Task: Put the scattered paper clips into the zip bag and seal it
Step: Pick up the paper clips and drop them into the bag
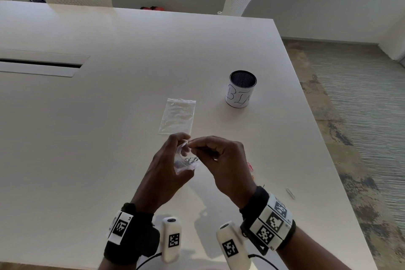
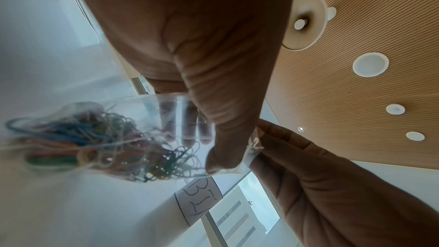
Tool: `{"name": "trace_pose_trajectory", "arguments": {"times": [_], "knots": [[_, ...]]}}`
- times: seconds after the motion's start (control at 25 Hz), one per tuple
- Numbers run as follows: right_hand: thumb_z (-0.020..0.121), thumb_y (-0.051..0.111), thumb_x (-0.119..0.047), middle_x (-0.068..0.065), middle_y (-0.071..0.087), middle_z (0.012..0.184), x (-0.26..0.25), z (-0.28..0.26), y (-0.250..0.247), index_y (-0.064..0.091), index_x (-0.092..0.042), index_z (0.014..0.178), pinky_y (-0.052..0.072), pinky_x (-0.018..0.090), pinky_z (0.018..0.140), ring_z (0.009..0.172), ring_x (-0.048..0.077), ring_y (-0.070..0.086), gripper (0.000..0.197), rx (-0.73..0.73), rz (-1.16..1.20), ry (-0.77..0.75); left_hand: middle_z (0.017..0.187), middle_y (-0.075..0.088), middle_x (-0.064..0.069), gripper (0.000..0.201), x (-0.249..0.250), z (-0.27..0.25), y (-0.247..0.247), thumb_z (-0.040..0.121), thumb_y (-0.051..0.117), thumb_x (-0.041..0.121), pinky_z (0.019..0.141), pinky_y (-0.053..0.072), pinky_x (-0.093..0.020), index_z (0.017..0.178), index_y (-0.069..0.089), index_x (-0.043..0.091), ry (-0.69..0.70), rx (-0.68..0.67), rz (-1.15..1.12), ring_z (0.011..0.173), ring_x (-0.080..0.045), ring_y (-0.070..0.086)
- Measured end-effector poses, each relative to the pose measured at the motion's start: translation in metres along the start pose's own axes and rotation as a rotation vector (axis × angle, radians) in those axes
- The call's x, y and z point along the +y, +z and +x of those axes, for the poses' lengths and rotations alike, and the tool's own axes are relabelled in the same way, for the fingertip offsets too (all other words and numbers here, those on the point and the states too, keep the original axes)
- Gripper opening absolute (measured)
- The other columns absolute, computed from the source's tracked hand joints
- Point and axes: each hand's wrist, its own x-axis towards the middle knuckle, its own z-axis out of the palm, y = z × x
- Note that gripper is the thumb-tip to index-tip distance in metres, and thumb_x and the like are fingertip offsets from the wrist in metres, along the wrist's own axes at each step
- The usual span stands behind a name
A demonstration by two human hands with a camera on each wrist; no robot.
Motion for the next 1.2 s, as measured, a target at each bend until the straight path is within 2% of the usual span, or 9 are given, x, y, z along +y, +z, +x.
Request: {"name": "trace_pose_trajectory", "arguments": {"times": [0.2,0.36,0.48,0.56,0.64,0.88,1.0,1.12,1.2], "knots": [[0.089,0.078,-0.003,-0.002,0.082,0.092,0.001,0.003,-0.028,0.082,-0.009,0.096,0.063,0.026,0.081,0.085,0.007,0.078,0.011,0.046,-0.049,0.03,0.111,0.06,0.014,0.068,-0.002,0.0,0.001,0.082,0.083,0.01,0.084,0.058,-0.021,0.135,0.045,0.031,0.021,-0.008,-0.003,0.112,-0.008,0.063],[0.089,0.078,-0.005,-0.007,0.08,0.091,0.016,-0.008,-0.071,0.081,-0.014,0.098,0.063,0.027,0.082,0.082,0.003,0.075,0.013,-0.045,-0.269,0.146,0.11,0.061,0.009,0.07,-0.003,-0.001,0.002,0.081,0.083,0.006,0.084,0.059,-0.029,0.134,0.047,0.032,0.003,-0.01,-0.013,0.106,-0.014,0.066],[0.088,0.081,-0.025,-0.01,0.074,0.104,0.03,-0.029,-0.114,0.074,-0.022,0.114,0.061,0.025,0.079,0.086,0.002,0.07,0.028,-0.149,-0.484,0.292,0.11,0.061,0.006,0.069,-0.004,-0.002,0.004,0.081,0.083,0.005,0.085,0.06,-0.033,0.134,0.048,0.031,-0.005,-0.016,-0.023,0.105,-0.016,0.066],[0.086,0.079,-0.039,-0.01,0.066,0.117,0.037,-0.05,-0.14,0.063,-0.024,0.132,0.06,0.027,0.084,0.095,0.002,0.065,0.05,-0.25,-0.653,0.401,0.109,0.062,0.007,0.07,-0.004,-0.003,0.006,0.08,0.083,0.005,0.086,0.06,-0.032,0.135,0.048,0.032,-0.014,-0.021,-0.014,0.103,-0.016,0.067],[0.088,0.075,-0.044,-0.007,0.06,0.124,0.042,-0.071,-0.158,0.055,-0.023,0.14,0.058,0.031,0.089,0.101,0.007,0.062,0.059,-0.298,-0.772,0.49,0.109,0.063,0.008,0.071,-0.003,-0.003,0.007,0.08,0.083,0.005,0.085,0.059,-0.029,0.135,0.048,0.033,-0.015,-0.031,-0.001,0.103,-0.014,0.067],[0.107,0.046,-0.02,-0.004,0.051,0.125,0.038,-0.109,-0.148,0.057,-0.015,0.136,0.052,0.027,0.094,0.106,0.015,0.063,0.031,-0.326,-0.768,0.526,0.109,0.063,0.007,0.071,-0.001,-0.001,0.008,0.08,0.084,0.005,0.084,0.058,-0.026,0.136,0.048,0.029,0.014,-0.057,0.039,0.104,-0.011,0.066],[0.105,0.053,-0.034,-0.015,0.051,0.12,0.016,-0.112,-0.135,0.058,-0.022,0.134,0.054,0.021,0.09,0.1,0.004,0.062,0.032,-0.413,-0.614,0.547,0.109,0.063,0.006,0.072,-0.001,-0.001,0.007,0.08,0.085,0.005,0.082,0.059,-0.025,0.137,0.047,0.029,0.025,-0.063,0.05,0.105,-0.012,0.065],[0.083,0.069,-0.064,-0.018,0.049,0.127,-0.001,-0.113,-0.137,0.046,-0.03,0.141,0.051,0.016,0.086,0.106,-0.001,0.058,0.07,-0.446,-0.722,0.606,0.109,0.062,0.005,0.072,-0.002,-0.001,0.006,0.08,0.085,0.005,0.08,0.057,-0.02,0.136,0.047,0.03,0.029,-0.061,0.05,0.103,-0.014,0.067],[0.069,0.075,-0.073,-0.012,0.046,0.127,-0.006,-0.114,-0.133,0.038,-0.029,0.141,0.05,0.018,0.087,0.108,0.006,0.056,0.092,-0.458,-0.841,0.69,0.109,0.063,0.005,0.072,-0.002,-0.002,0.005,0.08,0.085,0.005,0.078,0.054,-0.011,0.136,0.047,0.029,0.031,-0.056,0.052,0.104,-0.013,0.067]]}}
